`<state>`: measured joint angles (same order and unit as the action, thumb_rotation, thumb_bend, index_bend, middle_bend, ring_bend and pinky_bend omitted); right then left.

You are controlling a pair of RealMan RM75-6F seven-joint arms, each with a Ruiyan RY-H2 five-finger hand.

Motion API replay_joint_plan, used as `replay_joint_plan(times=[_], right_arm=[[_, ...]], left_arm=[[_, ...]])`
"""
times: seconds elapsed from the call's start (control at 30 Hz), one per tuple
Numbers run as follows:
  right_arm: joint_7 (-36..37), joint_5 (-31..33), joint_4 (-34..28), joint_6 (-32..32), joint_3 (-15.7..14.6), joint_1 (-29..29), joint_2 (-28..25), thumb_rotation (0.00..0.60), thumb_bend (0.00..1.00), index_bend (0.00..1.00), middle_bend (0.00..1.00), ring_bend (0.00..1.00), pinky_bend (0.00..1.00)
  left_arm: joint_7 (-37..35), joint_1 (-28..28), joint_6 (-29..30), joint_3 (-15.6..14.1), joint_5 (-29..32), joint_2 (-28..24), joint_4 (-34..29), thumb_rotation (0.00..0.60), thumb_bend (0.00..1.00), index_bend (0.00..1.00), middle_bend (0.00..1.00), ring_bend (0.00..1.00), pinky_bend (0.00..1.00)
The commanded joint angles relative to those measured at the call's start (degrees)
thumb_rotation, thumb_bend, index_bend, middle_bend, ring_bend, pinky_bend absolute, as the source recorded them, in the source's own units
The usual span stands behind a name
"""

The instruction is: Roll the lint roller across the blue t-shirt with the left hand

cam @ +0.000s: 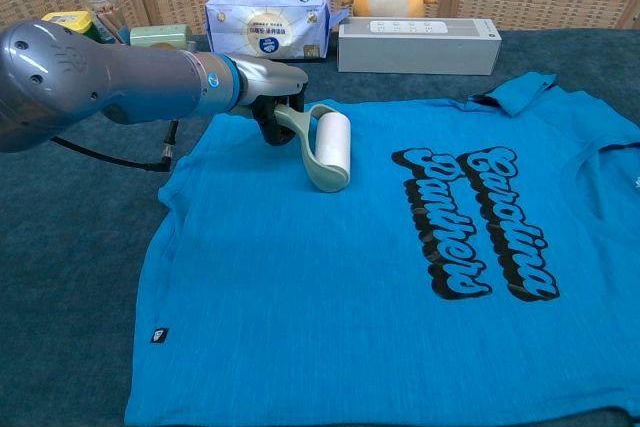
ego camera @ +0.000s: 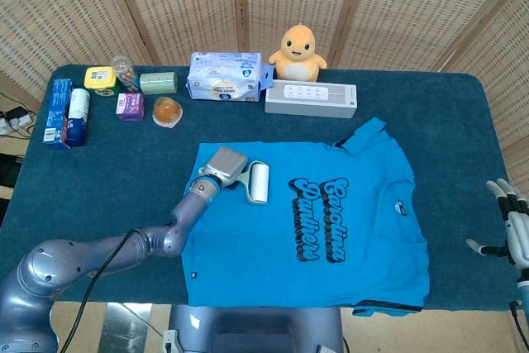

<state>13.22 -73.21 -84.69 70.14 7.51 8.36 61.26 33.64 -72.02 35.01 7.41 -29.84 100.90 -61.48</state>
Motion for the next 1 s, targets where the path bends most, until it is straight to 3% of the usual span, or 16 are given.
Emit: replay_joint_plan(times=[0.03,0.5,0.73,1.0], right_arm=[[0.2,0.0,0.1,0.0,0.0,-0.1,-0.2,0.6,0.0,0.0,0.0,0.0,0.03],[0.4,0.1,0.3,-0.3,0.0,0.0,-0.2,0.6,0.0,0.0,0.0,0.0,0.03],[0.6,0.3,0.0,-0.8,0.1,0.1,-0.6,0.6,0.0,0.0,0.0,0.0,0.03],[1.0,0.1,0.5,-0.9,-0.1,0.1,-0.3,0.6,0.0,0.0,0.0,0.0,0.03]], left_arm=[[0.3,-0.7,-0.1,0.1,0.7,0.7,0.6,0.6,0.92,0.95,1.0,0.93,1.0],[-0.4,-4.4,-2.1,2.2,2.3,3.6,4.1,0.6,0.92,0.95,1.0,0.93,1.0],[-2.1,-6.3,-2.2,4.2,0.2,5.2,5.7,0.6,0.92,0.95,1.0,0.93,1.0],[-2.2,-9.4,-5.0,5.0,0.7,9.2,11.7,0.6,0.92,0.95,1.0,0.93,1.0]])
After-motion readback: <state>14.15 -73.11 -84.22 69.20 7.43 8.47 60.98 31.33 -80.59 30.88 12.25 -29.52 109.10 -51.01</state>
